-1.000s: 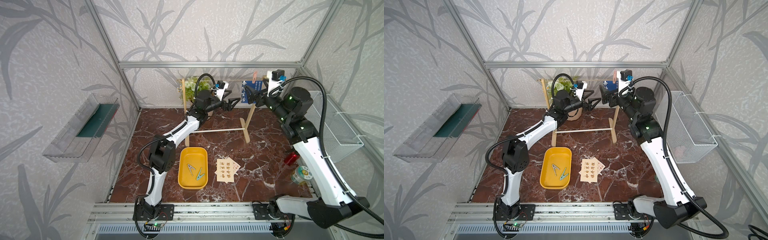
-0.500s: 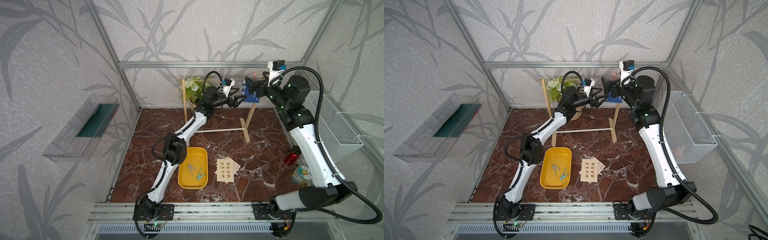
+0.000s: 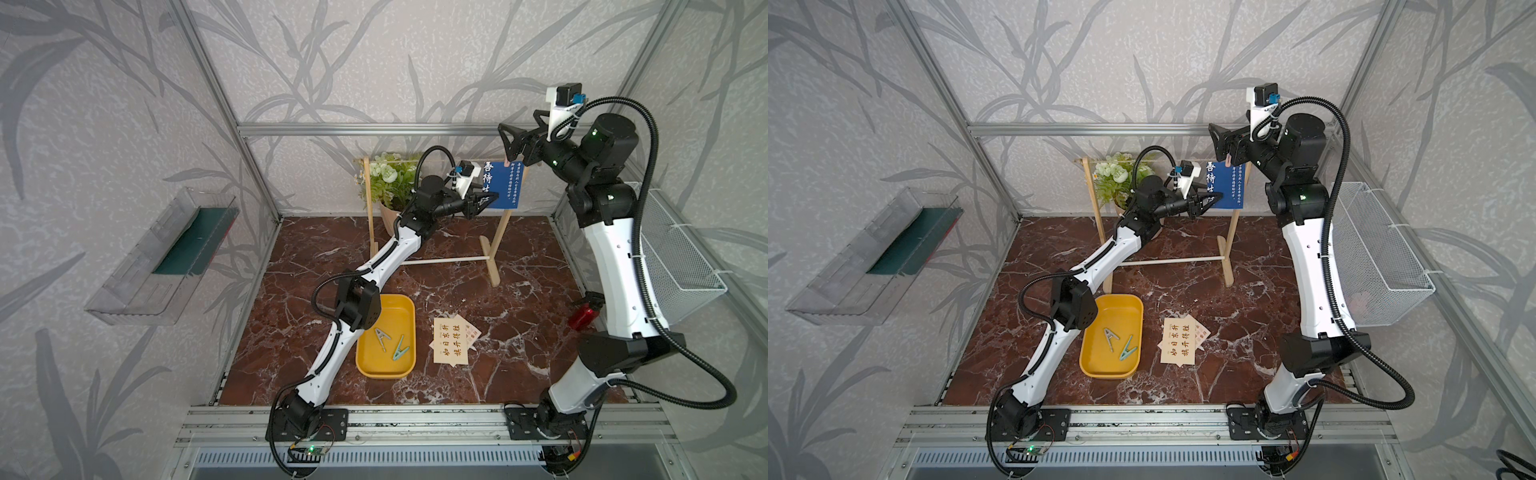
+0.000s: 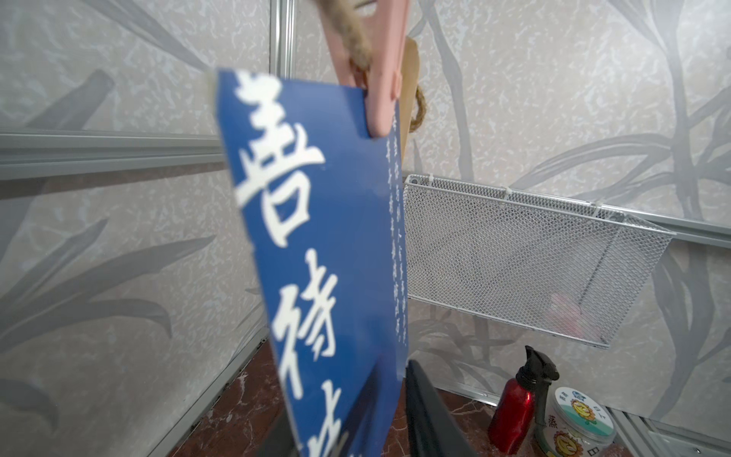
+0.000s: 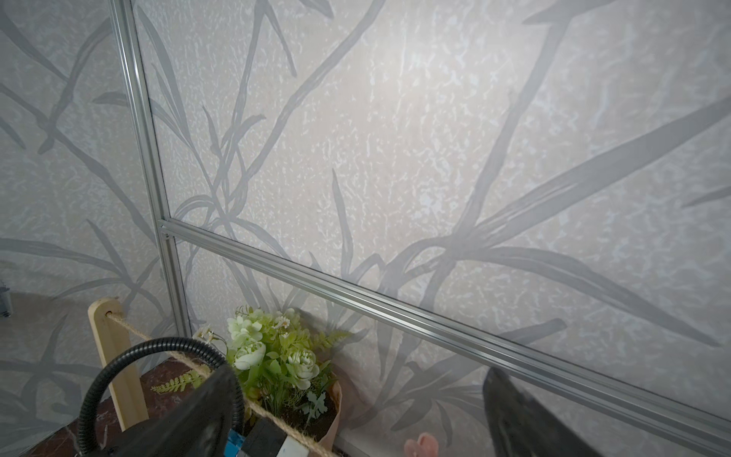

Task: Remove the postcards from the strings
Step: Pinch the postcard on the clothesline.

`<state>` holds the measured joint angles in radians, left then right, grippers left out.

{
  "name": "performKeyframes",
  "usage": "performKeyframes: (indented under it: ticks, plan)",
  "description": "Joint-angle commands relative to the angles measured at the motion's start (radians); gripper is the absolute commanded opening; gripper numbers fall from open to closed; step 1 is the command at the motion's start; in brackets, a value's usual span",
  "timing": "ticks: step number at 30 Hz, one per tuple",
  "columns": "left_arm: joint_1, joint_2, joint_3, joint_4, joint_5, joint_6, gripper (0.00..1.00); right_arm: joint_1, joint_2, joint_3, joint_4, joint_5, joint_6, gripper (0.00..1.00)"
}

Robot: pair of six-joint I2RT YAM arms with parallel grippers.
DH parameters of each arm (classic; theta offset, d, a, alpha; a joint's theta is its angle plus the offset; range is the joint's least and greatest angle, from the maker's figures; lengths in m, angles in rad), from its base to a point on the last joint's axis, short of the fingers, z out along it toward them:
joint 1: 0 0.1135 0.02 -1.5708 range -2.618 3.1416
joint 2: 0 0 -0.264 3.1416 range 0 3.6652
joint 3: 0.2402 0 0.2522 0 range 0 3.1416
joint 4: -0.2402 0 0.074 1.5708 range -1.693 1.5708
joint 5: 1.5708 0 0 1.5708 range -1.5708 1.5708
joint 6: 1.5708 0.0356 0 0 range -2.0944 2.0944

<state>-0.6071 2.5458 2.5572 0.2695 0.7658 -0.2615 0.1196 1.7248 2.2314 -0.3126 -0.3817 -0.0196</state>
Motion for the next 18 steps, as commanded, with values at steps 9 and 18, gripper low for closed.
performKeyframes:
  ticks: [9,18]
  plan:
    - [0.004,-0.036,-0.017,0.058,0.014,-0.002,0.02,-0.026,0.137,0.223,-0.173,-0.068,-0.025,0.96]
    - [0.023,-0.1,-0.089,0.08,0.01,-0.006,0.0,-0.039,0.185,0.319,-0.242,-0.068,-0.035,0.96]
